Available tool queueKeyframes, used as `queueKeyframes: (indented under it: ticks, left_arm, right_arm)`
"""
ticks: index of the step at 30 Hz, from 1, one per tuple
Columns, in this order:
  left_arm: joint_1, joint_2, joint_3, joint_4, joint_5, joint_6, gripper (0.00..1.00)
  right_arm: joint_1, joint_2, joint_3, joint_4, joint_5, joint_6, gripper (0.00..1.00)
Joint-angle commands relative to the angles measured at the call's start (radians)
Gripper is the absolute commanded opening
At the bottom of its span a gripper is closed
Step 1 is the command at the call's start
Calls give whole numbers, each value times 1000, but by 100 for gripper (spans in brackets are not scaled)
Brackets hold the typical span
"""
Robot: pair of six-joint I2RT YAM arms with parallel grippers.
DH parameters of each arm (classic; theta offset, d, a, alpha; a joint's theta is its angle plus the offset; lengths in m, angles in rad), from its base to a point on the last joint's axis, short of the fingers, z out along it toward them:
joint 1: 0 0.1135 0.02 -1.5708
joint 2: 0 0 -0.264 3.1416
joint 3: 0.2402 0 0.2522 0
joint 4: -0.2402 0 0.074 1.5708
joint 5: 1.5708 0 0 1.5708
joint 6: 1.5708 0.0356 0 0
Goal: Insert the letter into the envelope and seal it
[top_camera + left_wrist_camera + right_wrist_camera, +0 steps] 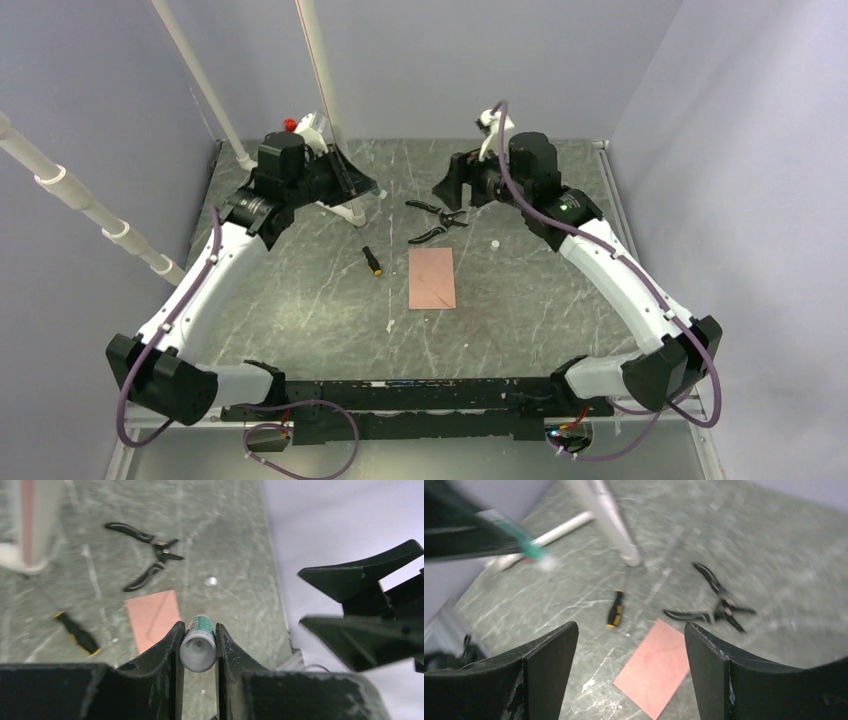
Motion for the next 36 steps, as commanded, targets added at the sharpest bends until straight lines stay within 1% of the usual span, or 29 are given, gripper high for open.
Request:
queueKeyframes:
  ticks: [1,6,10,13,17,19,20,23,30,36]
  left_arm:
    - [2,-92,-67,30,-215,71,2]
    - [2,-106,-109,116,-128,90,2]
    - [2,-101,-119,138,-86,85,3]
    - [2,-100,-130,156,-57,81,2]
    - [2,-95,-128,144,-51,81,2]
    - [2,-96,-128,140,-59,87,3]
    - [2,-97,-127,138,-67,94,3]
    - [2,-102,-120,131,-92,117,2]
    - [2,-89,-102,126,-100,135,2]
    - [2,-83,-102,135,-99,131,3]
  right_arm:
    - [-120,27,-34,-114,274,281,80]
    - [-221,146,-40,-290,414,369,79]
    - [-257,307,-24,-363,453,357,70]
    - [-257,397,-10,-372,473,332,66]
    - [-257,480,2,-380,489,322,61]
    - [-257,506,-6,-347,472,302,55]
    - [-258,515,-10,-329,460,298,54]
    - [-258,548,-8,-297,440,287,52]
    - [-257,615,25,-294,430,281,51]
    - [-258,637,30,-281,425,270,43]
